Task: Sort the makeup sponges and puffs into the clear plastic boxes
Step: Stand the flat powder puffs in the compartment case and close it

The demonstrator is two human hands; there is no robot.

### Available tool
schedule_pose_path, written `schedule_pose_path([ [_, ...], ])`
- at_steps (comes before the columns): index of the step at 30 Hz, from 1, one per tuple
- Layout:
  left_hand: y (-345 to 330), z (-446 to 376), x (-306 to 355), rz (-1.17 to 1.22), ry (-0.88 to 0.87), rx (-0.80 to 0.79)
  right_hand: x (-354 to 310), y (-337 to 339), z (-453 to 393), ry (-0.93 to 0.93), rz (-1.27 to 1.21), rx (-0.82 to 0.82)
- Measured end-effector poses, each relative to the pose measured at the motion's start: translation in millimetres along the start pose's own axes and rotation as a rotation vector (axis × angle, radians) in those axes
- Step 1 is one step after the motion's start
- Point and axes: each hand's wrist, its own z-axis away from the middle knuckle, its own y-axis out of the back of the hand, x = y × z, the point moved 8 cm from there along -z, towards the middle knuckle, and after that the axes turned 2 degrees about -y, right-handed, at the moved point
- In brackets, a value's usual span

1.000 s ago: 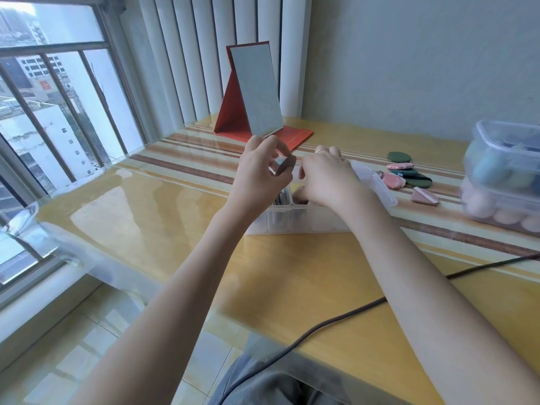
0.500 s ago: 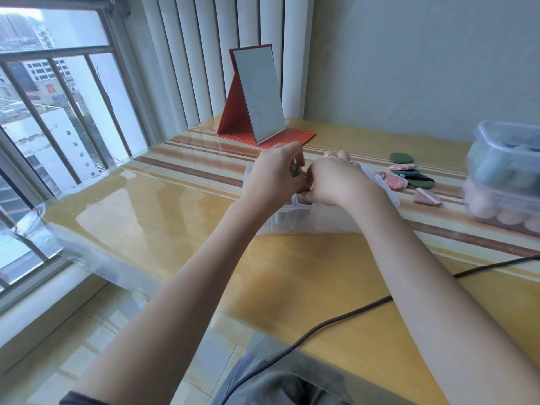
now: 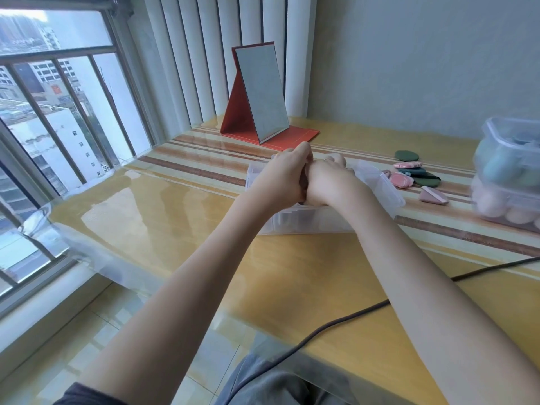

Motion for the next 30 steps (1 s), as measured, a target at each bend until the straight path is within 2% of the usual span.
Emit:
schedule_pose_path([
  [3, 2.7, -0.4, -0.2, -0.102, 0.045, 0.039, 2.0, -7.3, -4.2, 0.014, 0.002, -0.081],
  [6, 3.0, -1.0, 2.6, -0.193, 0.015, 0.027, 1.3, -10.6, -3.1, 0.008, 0.062, -0.100],
  [9, 2.2, -0.1, 4.1, -0.225, -0.014, -0.060, -4.6, -17.9, -5.9, 0.039, 0.109, -0.139],
  [12, -0.2, 1.2, -2.1, -0.152, 0.076, -0.228, -4.5, -14.9, -8.6, 0.043, 0.068, -0.135],
  [14, -0.5, 0.1, -4.2, -0.111, 0.120, -0.279, -2.1, -8.2, -4.7, 0.061, 0.048, -0.119],
  [22, 3.6, -5.1, -8.0, -0.161, 0.075, -0.164, 4.8, -1.7, -2.2, 0.037, 0.000, -0.075],
  [26, 1.0, -6.0, -8.7, -0.144, 0.098, -0.256, 7.5, 7.6, 3.1, 0.023, -0.010, -0.100],
  [30, 0.2, -8.7, -4.9, -0.122, 0.093, -0.259, 4.4, 1.4, -3.0, 0.014, 0.029, -0.081],
])
